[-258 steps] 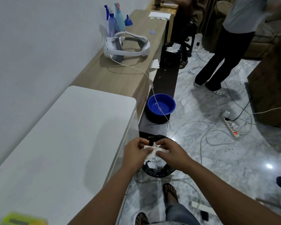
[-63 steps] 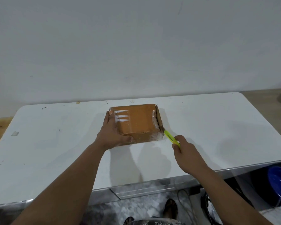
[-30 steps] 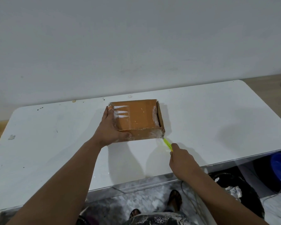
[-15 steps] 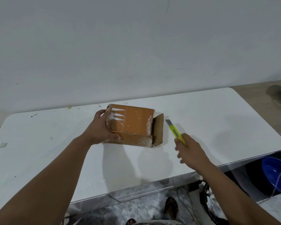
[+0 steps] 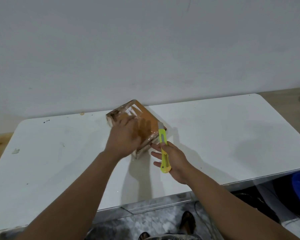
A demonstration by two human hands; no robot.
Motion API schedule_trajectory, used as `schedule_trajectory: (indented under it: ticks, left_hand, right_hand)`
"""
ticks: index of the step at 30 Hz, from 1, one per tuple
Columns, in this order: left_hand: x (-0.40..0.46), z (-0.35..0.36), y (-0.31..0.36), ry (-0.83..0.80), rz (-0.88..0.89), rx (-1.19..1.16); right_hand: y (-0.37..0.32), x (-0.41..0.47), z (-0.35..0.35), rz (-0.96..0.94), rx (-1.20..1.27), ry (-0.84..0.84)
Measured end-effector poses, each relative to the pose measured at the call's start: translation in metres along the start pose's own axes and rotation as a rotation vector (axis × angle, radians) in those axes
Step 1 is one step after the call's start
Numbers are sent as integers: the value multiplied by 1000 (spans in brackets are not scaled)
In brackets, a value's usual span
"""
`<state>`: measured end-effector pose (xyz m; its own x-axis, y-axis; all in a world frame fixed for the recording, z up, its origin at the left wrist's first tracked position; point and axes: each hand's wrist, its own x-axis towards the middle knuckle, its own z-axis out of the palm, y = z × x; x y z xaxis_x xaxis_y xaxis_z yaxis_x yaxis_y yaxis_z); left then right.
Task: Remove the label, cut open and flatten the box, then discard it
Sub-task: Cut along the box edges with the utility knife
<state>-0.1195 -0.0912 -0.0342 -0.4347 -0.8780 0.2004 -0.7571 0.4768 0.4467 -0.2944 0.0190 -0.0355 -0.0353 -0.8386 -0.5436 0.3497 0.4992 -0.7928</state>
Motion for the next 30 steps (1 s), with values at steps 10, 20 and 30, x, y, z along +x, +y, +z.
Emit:
schedule_trajectory:
  ticks: [10,20,30]
  left_hand:
    - [-13,14,-23,-224,168,130]
    - [-7,-5,-40,-397,84,77]
    - [-12,-6,-36,-406,58,81]
  right_hand:
    - [5,2,-31,-236,-617,235]
    - [9,0,-60,-449,-1206,212]
    - [17,1,-52,-426,-1190,224]
